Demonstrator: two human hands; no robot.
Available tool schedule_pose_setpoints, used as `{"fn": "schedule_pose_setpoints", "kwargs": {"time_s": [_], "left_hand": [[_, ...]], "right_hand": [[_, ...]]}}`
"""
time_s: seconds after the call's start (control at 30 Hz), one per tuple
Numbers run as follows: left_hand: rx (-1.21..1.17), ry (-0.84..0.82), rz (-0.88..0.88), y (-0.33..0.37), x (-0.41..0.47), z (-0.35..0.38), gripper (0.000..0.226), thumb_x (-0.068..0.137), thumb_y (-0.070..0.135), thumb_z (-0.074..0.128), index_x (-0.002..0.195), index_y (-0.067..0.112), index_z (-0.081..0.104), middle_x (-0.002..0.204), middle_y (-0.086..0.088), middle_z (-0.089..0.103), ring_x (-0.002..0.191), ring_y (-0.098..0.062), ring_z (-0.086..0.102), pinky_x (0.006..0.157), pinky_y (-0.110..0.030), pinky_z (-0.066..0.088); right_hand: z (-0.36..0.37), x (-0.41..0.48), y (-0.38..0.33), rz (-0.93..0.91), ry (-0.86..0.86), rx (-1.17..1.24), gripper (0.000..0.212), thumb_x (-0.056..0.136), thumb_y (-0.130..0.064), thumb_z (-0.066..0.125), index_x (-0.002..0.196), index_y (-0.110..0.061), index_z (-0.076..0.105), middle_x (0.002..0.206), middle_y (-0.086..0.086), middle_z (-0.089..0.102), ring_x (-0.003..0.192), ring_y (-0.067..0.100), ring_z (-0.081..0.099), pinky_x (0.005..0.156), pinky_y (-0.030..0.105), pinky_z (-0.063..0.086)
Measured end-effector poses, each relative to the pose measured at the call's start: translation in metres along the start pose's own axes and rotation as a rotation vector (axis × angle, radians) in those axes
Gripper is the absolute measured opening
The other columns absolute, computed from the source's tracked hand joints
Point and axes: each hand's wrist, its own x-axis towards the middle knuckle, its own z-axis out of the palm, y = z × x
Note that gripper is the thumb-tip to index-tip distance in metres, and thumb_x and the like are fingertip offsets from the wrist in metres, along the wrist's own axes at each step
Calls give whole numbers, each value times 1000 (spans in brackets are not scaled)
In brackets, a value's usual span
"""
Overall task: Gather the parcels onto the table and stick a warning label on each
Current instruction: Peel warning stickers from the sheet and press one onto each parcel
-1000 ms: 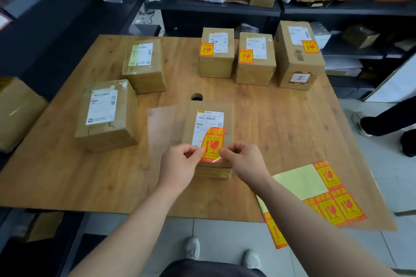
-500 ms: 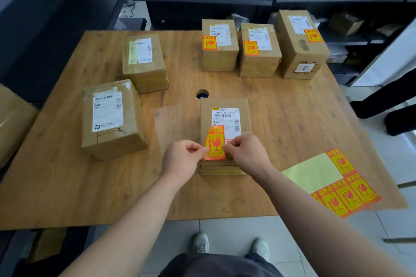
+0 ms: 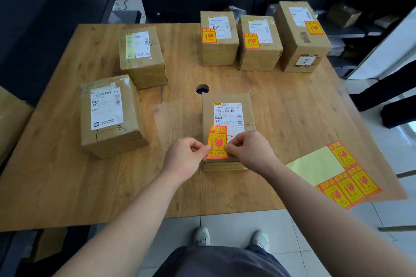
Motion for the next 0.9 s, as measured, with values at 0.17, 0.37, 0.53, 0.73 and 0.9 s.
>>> {"fn": "schedule_pose_setpoints", "kwargs": {"time_s": [0.17, 0.37, 0.53, 0.73, 0.9], "left_hand": [[-8, 11, -5, 0, -1, 0, 25, 83, 34, 70, 61, 23, 66, 61, 7, 68, 64, -13, 62, 67, -34, 52], [4, 25, -23, 0, -3, 1, 29, 82, 34, 71, 56, 23, 64, 59, 7, 67, 57, -11, 57, 60, -29, 46], [30, 20, -19, 2, -3, 0, 27, 82, 34, 71, 58, 22, 65, 62, 6, 67, 61, -12, 59, 62, -29, 48], [71, 19, -21, 1, -2, -2, 24, 80, 36, 72, 62, 21, 66, 62, 6, 67, 61, -13, 61, 60, -28, 48], [72, 14, -23, 1, -2, -2, 23, 80, 37, 72, 66, 20, 66, 64, 6, 67, 62, -11, 60, 59, -26, 45]], "right_hand": [[0, -1, -1, -6, 9, -34, 19, 83, -28, 66, 71, -14, 71, 70, -3, 67, 68, 15, 61, 58, 30, 50], [2, 1, -2, 6, 12, -60, 19, 82, -27, 66, 69, -15, 69, 69, -3, 67, 67, 15, 63, 59, 32, 53], [3, 2, -1, 9, 15, -77, 18, 82, -28, 66, 67, -18, 67, 68, -8, 66, 66, 11, 62, 51, 24, 48], [6, 3, 0, 7, 23, -93, 18, 82, -30, 68, 66, -20, 65, 68, -8, 65, 65, 10, 61, 52, 25, 49], [8, 3, 1, -7, 61, -111, 17, 79, -31, 71, 68, -21, 62, 71, -8, 64, 70, 10, 61, 56, 25, 49]]}}
